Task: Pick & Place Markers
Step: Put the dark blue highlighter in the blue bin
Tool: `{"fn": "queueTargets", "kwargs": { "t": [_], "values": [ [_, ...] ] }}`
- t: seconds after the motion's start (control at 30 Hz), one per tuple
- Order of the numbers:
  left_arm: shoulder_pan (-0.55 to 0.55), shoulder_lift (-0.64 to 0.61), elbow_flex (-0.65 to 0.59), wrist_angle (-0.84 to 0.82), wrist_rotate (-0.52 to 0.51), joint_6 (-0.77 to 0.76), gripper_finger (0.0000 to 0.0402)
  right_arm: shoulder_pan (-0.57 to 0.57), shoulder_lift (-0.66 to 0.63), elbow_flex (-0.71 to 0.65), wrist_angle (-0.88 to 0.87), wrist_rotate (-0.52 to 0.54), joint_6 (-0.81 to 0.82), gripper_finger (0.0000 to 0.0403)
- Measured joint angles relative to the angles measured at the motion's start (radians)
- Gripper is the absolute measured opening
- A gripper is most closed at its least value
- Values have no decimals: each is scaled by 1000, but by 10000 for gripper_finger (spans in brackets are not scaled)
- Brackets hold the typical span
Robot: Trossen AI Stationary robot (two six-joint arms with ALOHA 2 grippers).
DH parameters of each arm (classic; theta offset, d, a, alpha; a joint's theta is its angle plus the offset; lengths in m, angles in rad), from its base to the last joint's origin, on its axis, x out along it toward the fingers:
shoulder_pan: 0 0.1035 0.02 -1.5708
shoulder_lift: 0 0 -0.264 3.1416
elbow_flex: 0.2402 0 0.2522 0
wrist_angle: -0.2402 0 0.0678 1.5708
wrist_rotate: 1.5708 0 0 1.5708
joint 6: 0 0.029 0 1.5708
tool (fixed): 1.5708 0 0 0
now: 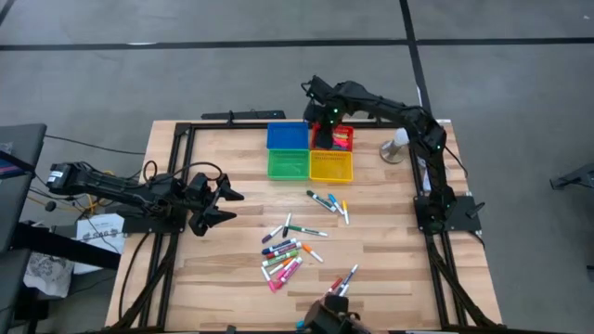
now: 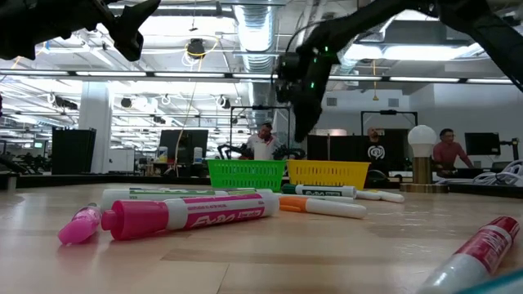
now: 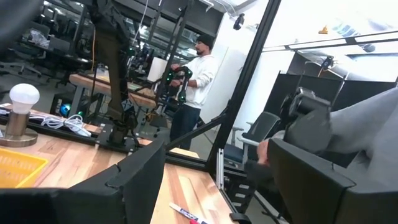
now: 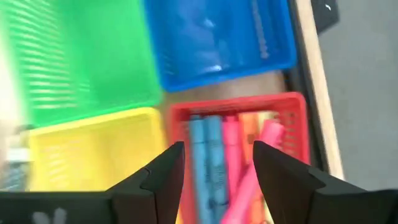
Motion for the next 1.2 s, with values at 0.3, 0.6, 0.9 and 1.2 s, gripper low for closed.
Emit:
{"fn": "queueTargets", "kwargs": {
  "t": [0.3, 0.6, 0.9, 1.2],
  "values": [
    [-26, 0, 0, -1, 2, -11, 282, 66, -171, 18, -84, -234, 91, 167],
    [-85, 0, 0, 0, 1, -15, 282, 209, -394, -31, -155, -176, 213, 164],
    [-95, 0, 0, 0, 0, -15, 282, 373, -677, -332, 1, -13, 428, 162],
    [-95, 0, 0, 0, 0, -15, 282, 523, -1036, -770, 301, 110, 740, 162]
  ]
}}
